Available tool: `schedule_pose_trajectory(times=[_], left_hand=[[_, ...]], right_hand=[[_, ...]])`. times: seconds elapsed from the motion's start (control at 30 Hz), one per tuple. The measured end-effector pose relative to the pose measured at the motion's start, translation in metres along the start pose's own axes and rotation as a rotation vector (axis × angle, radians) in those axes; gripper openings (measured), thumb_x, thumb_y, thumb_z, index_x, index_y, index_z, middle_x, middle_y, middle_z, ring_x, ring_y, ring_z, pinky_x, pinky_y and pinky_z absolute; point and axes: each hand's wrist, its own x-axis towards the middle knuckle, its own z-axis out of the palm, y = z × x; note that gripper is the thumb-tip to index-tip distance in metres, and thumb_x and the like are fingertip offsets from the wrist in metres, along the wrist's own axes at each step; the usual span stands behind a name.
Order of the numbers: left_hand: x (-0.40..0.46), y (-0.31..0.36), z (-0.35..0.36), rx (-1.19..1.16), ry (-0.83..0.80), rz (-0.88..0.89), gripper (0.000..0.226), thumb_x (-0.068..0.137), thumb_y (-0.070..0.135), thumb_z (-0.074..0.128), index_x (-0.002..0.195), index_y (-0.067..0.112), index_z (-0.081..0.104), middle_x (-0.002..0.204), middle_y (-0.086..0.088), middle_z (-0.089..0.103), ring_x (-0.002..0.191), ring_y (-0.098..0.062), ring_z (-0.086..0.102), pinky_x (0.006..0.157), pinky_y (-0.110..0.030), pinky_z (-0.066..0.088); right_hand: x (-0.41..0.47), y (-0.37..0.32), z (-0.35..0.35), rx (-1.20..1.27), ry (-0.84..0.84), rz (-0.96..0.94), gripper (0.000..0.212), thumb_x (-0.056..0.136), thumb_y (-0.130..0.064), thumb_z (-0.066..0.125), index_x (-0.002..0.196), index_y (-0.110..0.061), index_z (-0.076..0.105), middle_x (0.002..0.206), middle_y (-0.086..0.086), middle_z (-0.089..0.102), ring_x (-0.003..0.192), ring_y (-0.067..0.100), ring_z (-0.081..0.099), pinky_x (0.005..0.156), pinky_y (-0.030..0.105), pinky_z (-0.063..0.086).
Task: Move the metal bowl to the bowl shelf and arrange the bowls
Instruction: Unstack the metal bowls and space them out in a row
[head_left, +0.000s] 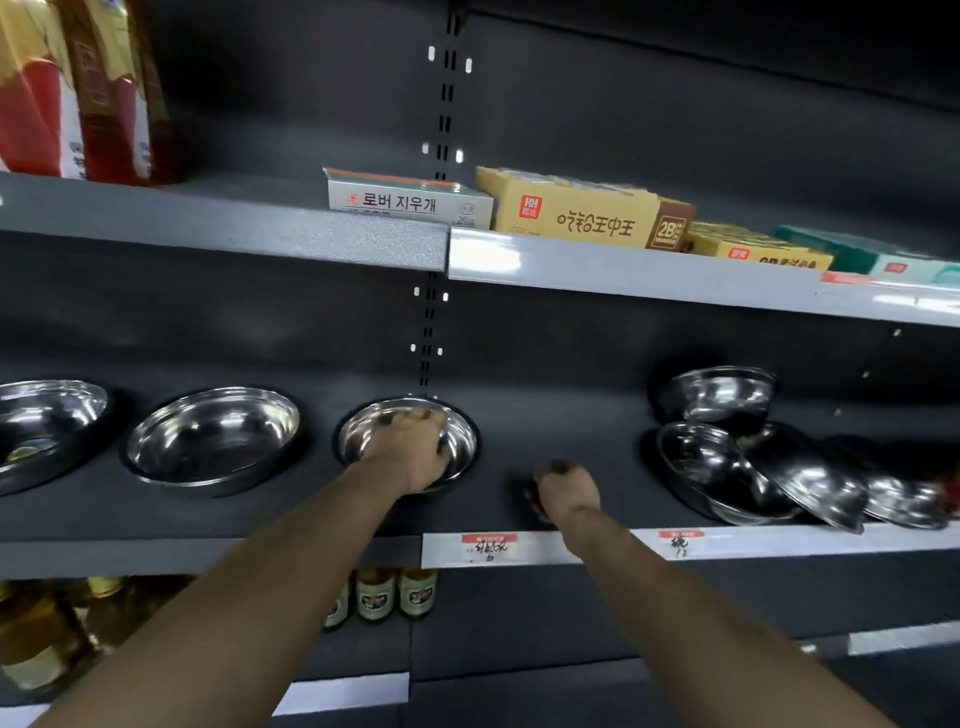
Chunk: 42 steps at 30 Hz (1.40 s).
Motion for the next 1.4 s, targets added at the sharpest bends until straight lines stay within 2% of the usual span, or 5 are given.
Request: schedule_pose_trajectory(times=[0.23,0.47,0.6,0.8,1.4], left_hand=[[0.019,0.065,0.02,0.023,-0.052,0.134,0.05,0.098,0.035,0.047,0.143,0.013,0.044,0.143,-0.01,0.047,0.133,-0.029,0.045,0.107,-0.04,0.042],[0.036,0.128,0.038,0.04,-0.089,0.163,0.056,0.098,0.036,0.046,0.15,0.015,0.036,0.152,-0.01,0.04,0.138,-0.029,0.041,0.112,-0.041,0.038],[0.047,0.173,0.049,0.039,-0.096,0.152,0.058,0.099,0.038,0.045,0.151,0.016,0.034,0.156,-0.009,0.036,0.142,-0.028,0.037,0.114,-0.04,0.036],[0.062,0.259,0.058,0.018,-0.088,0.161,0.055,0.098,0.038,0.046,0.148,0.017,0.038,0.151,-0.008,0.04,0.137,-0.029,0.041,0.108,-0.04,0.04],[0.085,0.395,0.097,-0.023,-0.128,0.182,0.055,0.101,0.043,0.039,0.15,0.016,0.036,0.153,-0.007,0.038,0.138,-0.029,0.04,0.111,-0.044,0.039]], right_hand=[[0.013,0.018,-0.073,0.034,0.136,0.049,0.029,0.097,-0.022,0.056,0.121,-0.006,0.059,0.089,0.017,0.069,0.05,0.018,0.057,0.042,0.022,0.043],[0.028,0.034,-0.138,0.137,0.251,0.054,0.025,0.098,-0.022,0.054,0.108,-0.002,0.064,0.069,0.006,0.062,0.053,0.019,0.062,0.044,0.022,0.051],[0.042,0.039,-0.186,0.153,0.34,-0.011,0.029,0.097,-0.028,0.056,0.112,-0.005,0.065,0.084,0.009,0.068,0.076,0.026,0.069,0.077,0.037,0.058],[0.071,0.054,-0.274,0.061,0.436,-0.038,0.035,0.1,-0.028,0.053,0.121,-0.003,0.064,0.114,0.018,0.07,0.113,0.035,0.062,0.096,0.034,0.045],[0.126,0.114,-0.379,0.122,0.439,0.138,0.059,0.1,-0.041,0.049,0.142,-0.001,0.045,0.133,0.022,0.06,0.126,0.04,0.053,0.101,0.039,0.042]])
